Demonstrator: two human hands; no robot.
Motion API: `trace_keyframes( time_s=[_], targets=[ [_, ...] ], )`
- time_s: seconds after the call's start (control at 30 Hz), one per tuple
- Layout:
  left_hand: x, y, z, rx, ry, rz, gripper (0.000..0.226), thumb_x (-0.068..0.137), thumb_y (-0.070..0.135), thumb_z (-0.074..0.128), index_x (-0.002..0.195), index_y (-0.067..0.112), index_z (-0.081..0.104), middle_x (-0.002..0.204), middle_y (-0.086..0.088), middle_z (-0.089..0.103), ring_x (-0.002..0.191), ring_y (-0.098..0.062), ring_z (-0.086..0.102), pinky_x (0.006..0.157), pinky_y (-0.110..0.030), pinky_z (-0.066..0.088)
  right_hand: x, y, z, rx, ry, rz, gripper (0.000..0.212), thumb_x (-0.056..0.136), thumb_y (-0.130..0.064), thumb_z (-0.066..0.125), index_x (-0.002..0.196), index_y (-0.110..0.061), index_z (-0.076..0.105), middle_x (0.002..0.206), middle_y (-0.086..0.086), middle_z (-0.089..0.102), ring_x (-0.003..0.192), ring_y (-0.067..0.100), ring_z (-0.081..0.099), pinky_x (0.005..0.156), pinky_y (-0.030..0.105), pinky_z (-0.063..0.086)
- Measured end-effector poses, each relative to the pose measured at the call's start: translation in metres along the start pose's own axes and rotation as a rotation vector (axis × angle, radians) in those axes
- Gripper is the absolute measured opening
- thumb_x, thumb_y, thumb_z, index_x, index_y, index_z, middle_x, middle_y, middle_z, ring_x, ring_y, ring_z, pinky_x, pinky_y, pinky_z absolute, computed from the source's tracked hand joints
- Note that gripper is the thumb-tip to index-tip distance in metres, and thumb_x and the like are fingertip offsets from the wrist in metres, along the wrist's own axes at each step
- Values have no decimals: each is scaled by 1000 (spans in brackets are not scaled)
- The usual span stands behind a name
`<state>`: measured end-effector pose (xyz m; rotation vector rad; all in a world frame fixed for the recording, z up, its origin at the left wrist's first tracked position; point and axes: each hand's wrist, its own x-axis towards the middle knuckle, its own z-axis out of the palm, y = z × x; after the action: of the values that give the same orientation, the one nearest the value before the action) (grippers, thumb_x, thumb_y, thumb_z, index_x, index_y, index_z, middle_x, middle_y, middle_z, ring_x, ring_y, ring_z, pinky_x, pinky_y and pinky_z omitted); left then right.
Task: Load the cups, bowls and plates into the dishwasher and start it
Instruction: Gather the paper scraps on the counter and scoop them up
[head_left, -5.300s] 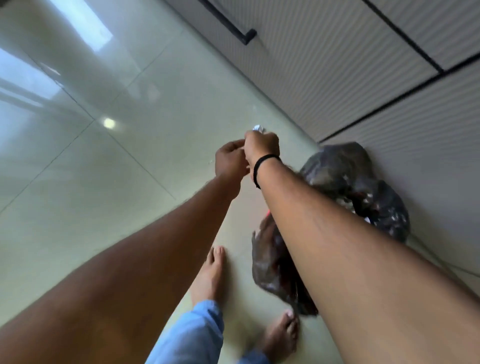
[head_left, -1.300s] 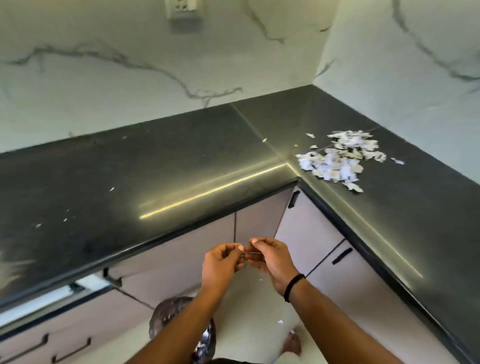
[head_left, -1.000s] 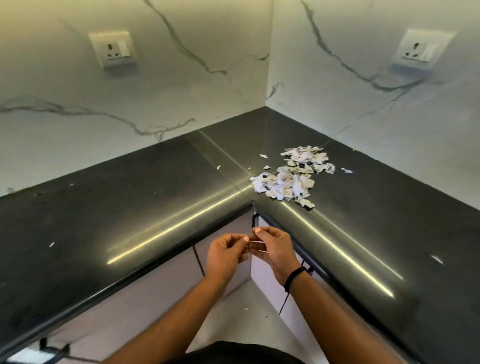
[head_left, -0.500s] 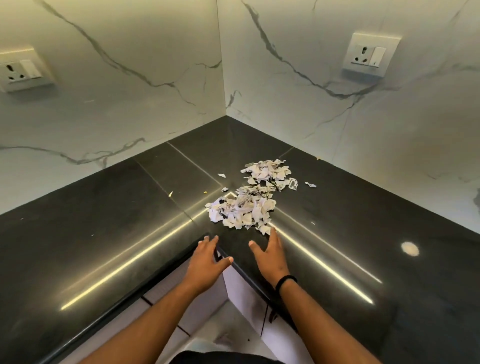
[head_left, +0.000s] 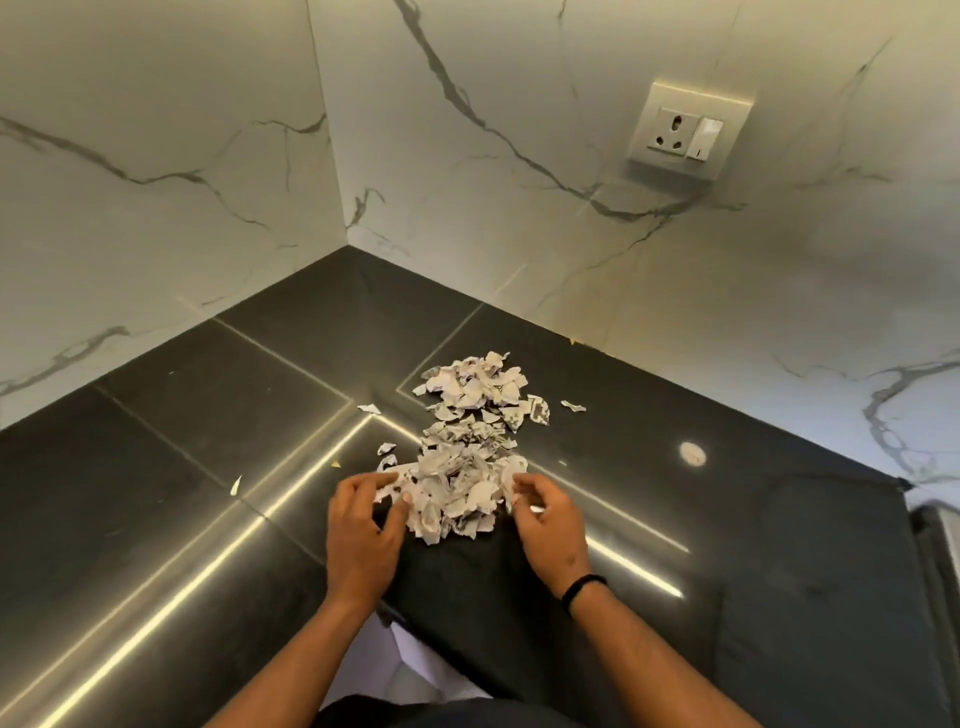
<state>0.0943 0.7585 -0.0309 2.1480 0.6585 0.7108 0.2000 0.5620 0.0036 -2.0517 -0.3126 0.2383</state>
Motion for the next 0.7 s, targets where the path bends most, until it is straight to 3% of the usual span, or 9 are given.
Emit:
trace_keyframes(
  time_s=[0.1,0.17,0.27,0.37,0.47,0.57,0.63,0.7],
  targets=[
    [38,-16,3,149,4,-60,53,88,38,74,136,20,59,144,-12,47,134,-32,43,108,-55,40,31,-7,-6,-201,31,-31,37,96,-21,63,132,-15,59,130,-2,55,124,16,52,111,39,42],
    [67,-25,7,193,-85,-173,73,91,57,63,152,27,38,163,-14,22,151,-33,19,118,-58,22,54,-12,-7,-276,-67,50,59,98,-31,62,150,-13,41,157,6,34,147,23,31,122,36,26],
    [100,-35,19,242,-256,-231,98,85,83,37,161,27,10,168,-14,-3,155,-29,-5,123,-53,2,83,-11,-3,-336,-219,212,84,97,-45,59,160,-13,12,168,8,3,155,24,5,123,36,12],
    [121,-35,34,294,-389,-165,113,74,95,14,161,25,-4,167,-9,-15,154,-25,-13,124,-48,-5,95,-9,5,-384,-267,252,89,97,-49,57,160,-9,8,167,11,8,154,26,8,124,38,14],
    [131,-28,40,255,-535,-17,106,80,92,14,161,27,-2,168,-3,-6,154,-20,-7,122,-44,-6,102,-11,9,-388,-208,196,73,99,-38,58,156,-8,23,161,10,28,148,27,27,119,35,24],
    [132,-30,38,120,-577,155,86,87,84,23,159,37,15,167,2,16,153,-13,7,122,-39,-1,114,-13,2,-378,9,151,62,98,-29,59,152,-11,36,152,11,38,135,25,44,115,35,35],
    [133,-35,39,62,-509,198,77,90,80,26,157,43,19,167,8,13,155,-9,1,125,-44,3,129,-10,-6,-427,91,159,62,98,-31,59,152,-10,35,154,11,33,137,26,42,116,38,36],
    [135,-38,43,85,-432,190,76,91,78,27,157,44,12,168,9,-2,154,-6,-13,125,-44,-2,146,-6,-15,-503,53,224,69,99,-37,58,156,-11,28,163,12,20,147,30,30,119,41,28]
  ],
)
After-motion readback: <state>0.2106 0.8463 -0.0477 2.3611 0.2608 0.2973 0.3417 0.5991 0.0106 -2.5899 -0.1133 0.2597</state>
